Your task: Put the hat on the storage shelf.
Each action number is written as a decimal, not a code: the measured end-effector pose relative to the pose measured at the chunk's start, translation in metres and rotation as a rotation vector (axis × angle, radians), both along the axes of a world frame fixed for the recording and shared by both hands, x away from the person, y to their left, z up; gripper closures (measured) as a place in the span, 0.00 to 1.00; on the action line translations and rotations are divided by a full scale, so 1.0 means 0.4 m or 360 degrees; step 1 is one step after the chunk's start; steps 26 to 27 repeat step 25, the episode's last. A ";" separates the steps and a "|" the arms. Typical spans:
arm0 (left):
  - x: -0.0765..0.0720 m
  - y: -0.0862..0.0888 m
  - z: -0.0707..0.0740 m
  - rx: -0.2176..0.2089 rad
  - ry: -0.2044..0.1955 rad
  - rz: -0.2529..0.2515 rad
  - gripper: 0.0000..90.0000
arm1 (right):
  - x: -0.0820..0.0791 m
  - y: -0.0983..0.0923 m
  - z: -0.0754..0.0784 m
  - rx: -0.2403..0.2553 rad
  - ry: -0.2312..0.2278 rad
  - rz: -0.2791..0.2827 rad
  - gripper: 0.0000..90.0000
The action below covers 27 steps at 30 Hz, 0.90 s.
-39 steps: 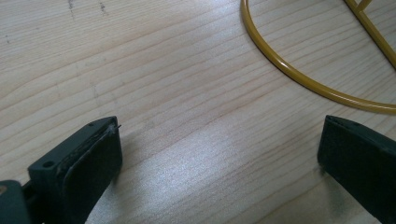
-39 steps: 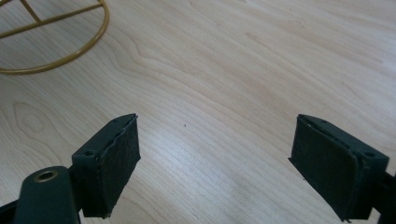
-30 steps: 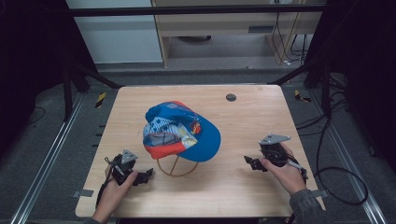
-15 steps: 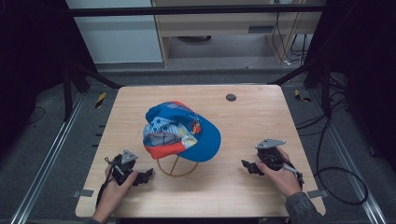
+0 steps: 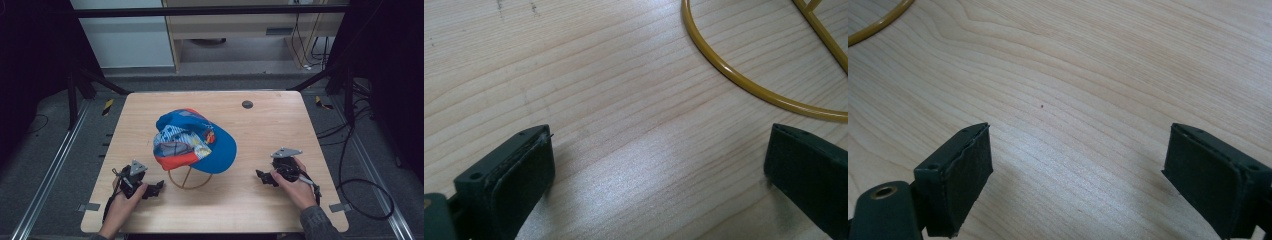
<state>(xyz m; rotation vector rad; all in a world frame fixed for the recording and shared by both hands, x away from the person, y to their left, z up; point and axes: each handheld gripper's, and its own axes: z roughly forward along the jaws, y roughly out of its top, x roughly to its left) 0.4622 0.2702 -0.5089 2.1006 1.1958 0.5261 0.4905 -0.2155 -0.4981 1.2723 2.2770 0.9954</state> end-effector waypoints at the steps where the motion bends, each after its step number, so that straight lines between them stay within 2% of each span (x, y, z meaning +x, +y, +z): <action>1: 0.000 0.000 0.000 -0.0001 0.0000 0.0000 0.00 | 0.001 0.000 -0.002 -0.0006 -0.0004 0.0004 0.13; 6: 0.000 0.000 0.000 -0.0002 -0.0001 0.0003 0.00 | 0.002 0.006 -0.017 0.0014 0.0042 -0.0020 0.11; 13: 0.000 0.000 0.000 0.0000 0.0000 0.0000 0.00 | -0.001 0.019 -0.025 -0.0030 -0.0004 -0.0027 0.09; 17: 0.000 0.000 0.000 -0.0001 0.0000 0.0001 0.00 | -0.004 0.024 -0.032 -0.0024 -0.0040 -0.0053 0.07; 18: 0.000 0.000 0.000 -0.0001 0.0000 0.0001 0.00 | -0.005 0.027 -0.035 -0.0048 -0.0061 -0.0060 0.07; 27: 0.000 -0.001 0.000 -0.0003 0.0001 0.0004 0.00 | -0.011 0.029 -0.035 -0.0044 -0.0058 -0.0095 0.07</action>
